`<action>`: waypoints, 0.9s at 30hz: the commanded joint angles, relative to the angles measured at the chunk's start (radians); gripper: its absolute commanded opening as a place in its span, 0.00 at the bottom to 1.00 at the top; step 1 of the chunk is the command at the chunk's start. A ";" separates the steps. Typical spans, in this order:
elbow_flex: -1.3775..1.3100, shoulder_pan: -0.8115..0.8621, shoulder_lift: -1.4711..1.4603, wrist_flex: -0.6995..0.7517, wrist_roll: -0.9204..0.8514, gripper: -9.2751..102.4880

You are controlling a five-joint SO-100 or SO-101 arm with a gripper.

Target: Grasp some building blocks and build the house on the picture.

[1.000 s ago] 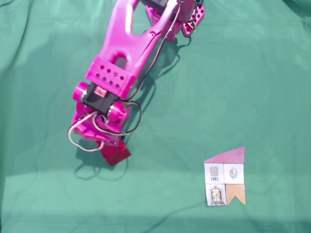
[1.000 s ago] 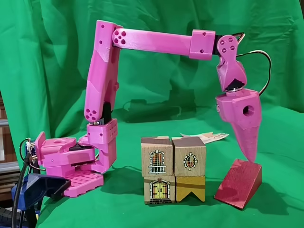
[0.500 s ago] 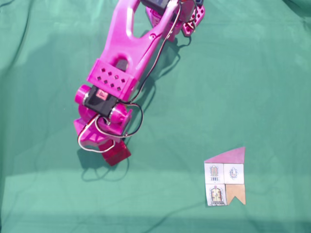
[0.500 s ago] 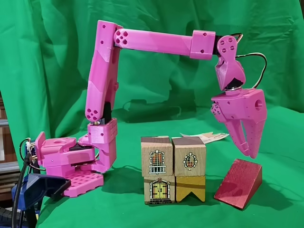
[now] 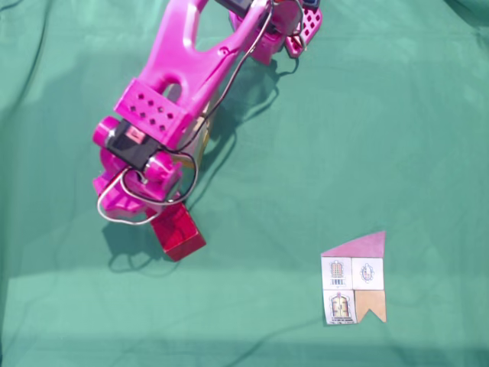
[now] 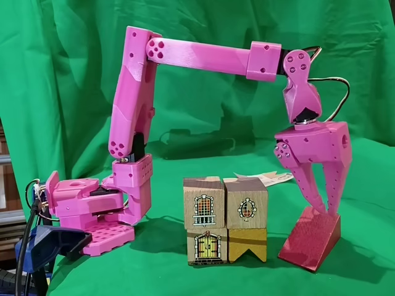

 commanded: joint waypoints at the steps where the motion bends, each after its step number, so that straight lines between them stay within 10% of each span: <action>1: -0.005 0.002 0.005 0.002 0.003 0.09; 27: -0.005 0.003 -0.012 0.002 0.009 0.09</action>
